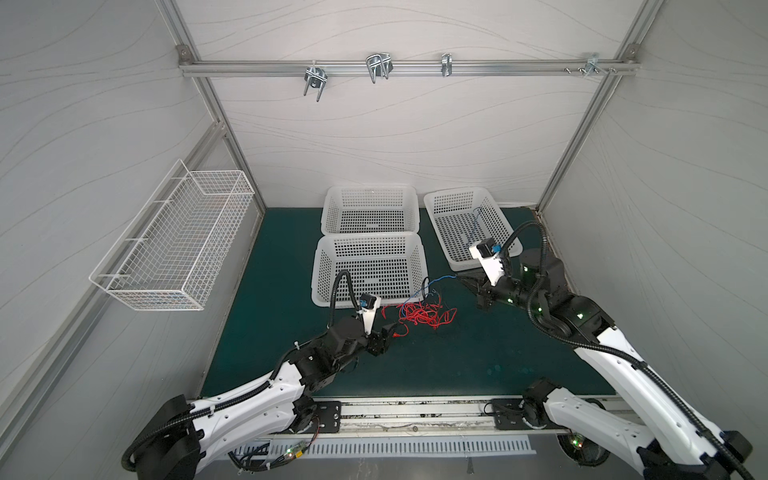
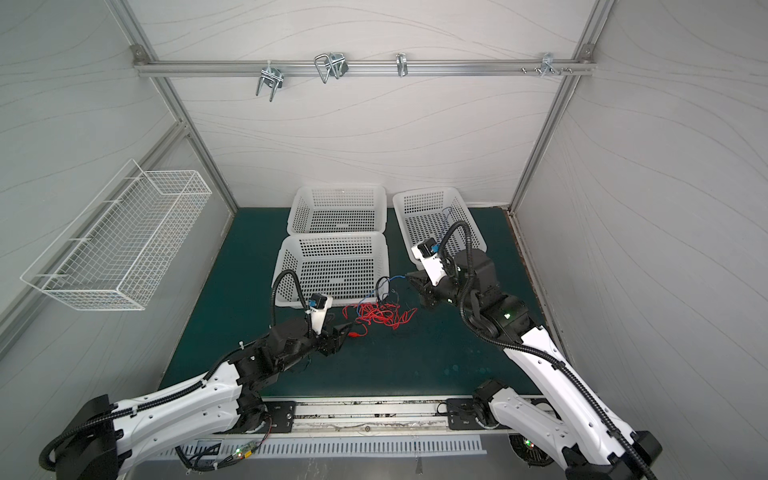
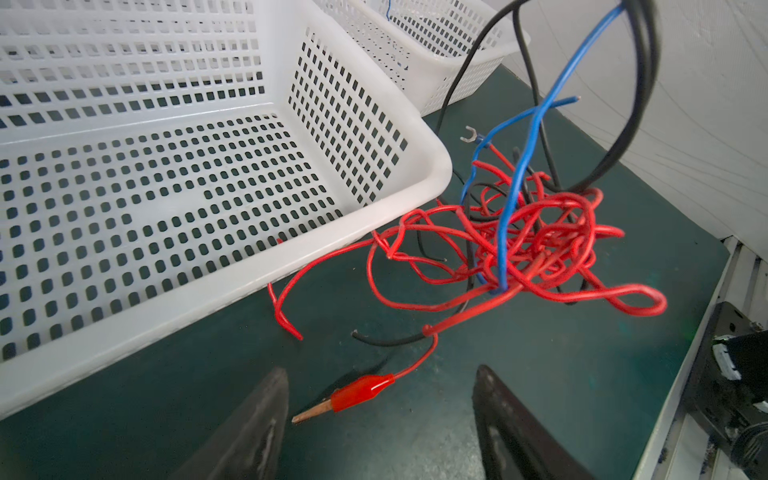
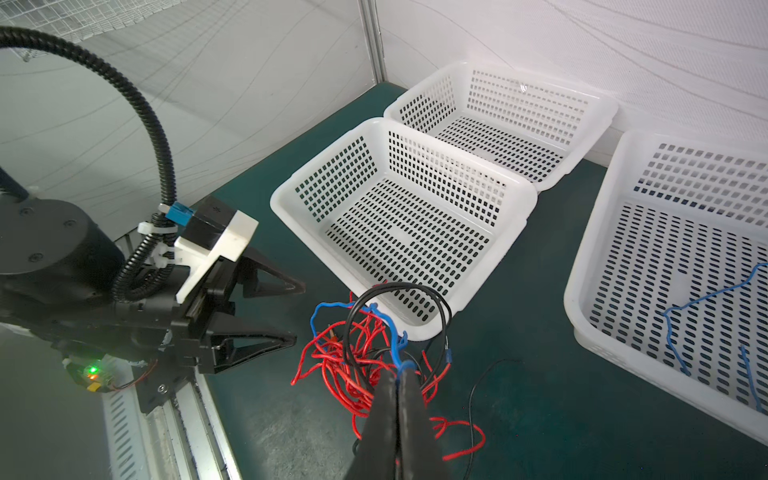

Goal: Untangle the cables

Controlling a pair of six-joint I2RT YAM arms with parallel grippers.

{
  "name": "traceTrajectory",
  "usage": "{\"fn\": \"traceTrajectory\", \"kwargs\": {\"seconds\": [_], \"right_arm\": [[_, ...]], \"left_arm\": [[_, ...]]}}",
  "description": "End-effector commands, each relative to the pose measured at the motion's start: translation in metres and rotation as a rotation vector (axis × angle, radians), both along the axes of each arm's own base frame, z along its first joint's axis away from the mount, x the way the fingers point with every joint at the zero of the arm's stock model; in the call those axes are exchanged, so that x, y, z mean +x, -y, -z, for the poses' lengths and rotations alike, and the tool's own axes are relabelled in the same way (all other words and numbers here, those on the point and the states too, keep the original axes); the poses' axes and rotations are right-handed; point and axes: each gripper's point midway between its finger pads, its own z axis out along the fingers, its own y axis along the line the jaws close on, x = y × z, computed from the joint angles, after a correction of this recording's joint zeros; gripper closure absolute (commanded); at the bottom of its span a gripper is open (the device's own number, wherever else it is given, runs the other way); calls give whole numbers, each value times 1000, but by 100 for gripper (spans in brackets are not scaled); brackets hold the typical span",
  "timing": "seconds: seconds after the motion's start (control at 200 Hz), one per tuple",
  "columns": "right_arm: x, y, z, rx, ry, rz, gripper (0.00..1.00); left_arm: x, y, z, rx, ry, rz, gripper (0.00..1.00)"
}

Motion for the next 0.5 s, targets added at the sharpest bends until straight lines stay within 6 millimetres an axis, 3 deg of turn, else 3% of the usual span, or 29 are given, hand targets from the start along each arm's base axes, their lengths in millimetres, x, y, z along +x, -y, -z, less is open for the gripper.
{"fn": "traceTrajectory", "kwargs": {"seconds": [0.0,0.245,0.455,0.495], "right_arm": [[-5,-5,-22,50,22,-39,100],[-5,-11,-24,75,0,-61,100],[-8,-12,-26,86,-15,-76,100],[-9,-12,-27,90,-16,-73,100]], "left_arm": [[11,10,-26,-31,109,20,29],[15,30,-20,-1,101,89,31],[27,33,-17,18,124,54,39],[30,36,-25,-7,150,53,42]]}}
